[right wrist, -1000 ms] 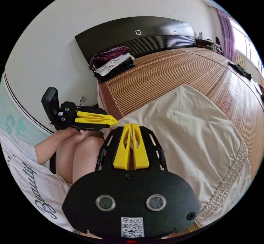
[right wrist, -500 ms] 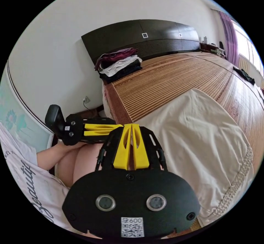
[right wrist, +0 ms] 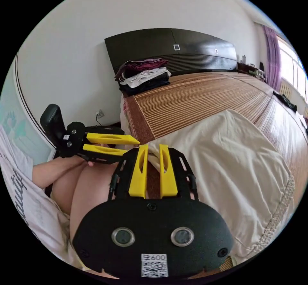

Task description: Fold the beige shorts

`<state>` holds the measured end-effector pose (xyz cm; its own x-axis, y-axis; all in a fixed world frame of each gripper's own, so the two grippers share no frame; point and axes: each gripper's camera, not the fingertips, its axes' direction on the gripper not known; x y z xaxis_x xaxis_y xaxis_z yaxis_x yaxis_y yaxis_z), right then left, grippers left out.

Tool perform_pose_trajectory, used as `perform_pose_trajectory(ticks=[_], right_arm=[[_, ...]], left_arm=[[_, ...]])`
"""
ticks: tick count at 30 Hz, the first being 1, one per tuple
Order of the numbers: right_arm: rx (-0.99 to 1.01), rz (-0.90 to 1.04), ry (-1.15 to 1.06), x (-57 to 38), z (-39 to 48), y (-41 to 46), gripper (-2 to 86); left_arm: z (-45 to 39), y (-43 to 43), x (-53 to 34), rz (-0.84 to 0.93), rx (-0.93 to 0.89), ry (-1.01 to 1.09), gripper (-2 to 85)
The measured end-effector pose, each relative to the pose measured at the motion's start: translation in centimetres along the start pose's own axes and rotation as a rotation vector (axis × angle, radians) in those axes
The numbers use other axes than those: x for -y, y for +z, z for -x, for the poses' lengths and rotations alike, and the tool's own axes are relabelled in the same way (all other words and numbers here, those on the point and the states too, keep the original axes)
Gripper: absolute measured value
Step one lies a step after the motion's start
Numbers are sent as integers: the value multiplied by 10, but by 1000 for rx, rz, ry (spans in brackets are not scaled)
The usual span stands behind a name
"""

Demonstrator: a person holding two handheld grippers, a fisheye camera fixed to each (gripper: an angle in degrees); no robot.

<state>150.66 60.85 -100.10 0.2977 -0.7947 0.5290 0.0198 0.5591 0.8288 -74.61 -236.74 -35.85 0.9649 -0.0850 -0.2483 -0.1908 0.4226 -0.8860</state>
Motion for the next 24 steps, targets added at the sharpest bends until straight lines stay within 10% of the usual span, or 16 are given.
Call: perform_pose_trajectory(ticks=[24], right_arm=[[-339,282,-780,-103,414,113,-4]], left_arm=[[-51,-43,12,-19,119,53,18]])
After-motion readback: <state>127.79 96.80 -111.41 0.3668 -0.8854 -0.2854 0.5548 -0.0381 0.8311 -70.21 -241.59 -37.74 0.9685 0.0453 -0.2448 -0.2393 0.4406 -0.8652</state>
